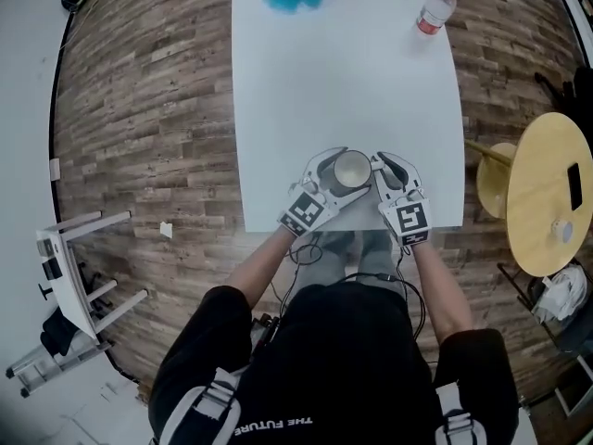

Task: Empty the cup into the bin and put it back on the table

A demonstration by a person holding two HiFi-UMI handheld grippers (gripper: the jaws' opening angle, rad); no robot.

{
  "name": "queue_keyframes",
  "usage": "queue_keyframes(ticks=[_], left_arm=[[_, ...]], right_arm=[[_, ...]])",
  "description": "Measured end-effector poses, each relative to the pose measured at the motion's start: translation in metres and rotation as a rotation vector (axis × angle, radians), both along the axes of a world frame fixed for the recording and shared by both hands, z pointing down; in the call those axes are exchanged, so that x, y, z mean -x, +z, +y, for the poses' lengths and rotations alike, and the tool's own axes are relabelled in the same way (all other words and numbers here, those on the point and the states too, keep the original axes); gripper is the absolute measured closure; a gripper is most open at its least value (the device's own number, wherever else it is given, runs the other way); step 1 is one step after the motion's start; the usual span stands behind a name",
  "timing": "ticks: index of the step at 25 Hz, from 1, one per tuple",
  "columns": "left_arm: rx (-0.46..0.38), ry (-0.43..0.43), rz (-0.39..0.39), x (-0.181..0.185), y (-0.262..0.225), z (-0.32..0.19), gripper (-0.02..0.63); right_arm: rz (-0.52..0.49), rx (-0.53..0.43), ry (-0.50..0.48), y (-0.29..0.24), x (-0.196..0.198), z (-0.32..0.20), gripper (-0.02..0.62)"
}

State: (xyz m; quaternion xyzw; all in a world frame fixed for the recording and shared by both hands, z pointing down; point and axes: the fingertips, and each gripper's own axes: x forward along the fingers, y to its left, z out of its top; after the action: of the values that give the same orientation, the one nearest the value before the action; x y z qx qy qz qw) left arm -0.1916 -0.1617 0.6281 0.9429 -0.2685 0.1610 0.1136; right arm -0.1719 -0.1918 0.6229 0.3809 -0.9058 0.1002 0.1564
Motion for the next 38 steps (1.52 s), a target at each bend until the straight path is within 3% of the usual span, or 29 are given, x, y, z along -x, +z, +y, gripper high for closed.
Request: queue_keyframes(ticks=[11,26,30,38], left_arm=[[0.025,0.019,0.018,0.006,0.02,-0.02,0.23],[-0.023,0.053,0.013,0.006,0.02,-0.02,0.229],[-0.029,0.077,-0.002,0.005,0.019,-0.013,0.229],[-0.058,0.061,0.009,0.008,0.011,-0.008,0.219]], right_arm=[[0.009,0.03,0.03,0.022,0.005,-0.019,0.544],[-0.028,0.02,0.074,0.022,0.004,-0.019,0.543],[-0.022,0.051,0.088,0.027,-0.003,-0.013,0.498],[0.013,0.072,0.114,0.029,-0.009,-0.004,0.467]])
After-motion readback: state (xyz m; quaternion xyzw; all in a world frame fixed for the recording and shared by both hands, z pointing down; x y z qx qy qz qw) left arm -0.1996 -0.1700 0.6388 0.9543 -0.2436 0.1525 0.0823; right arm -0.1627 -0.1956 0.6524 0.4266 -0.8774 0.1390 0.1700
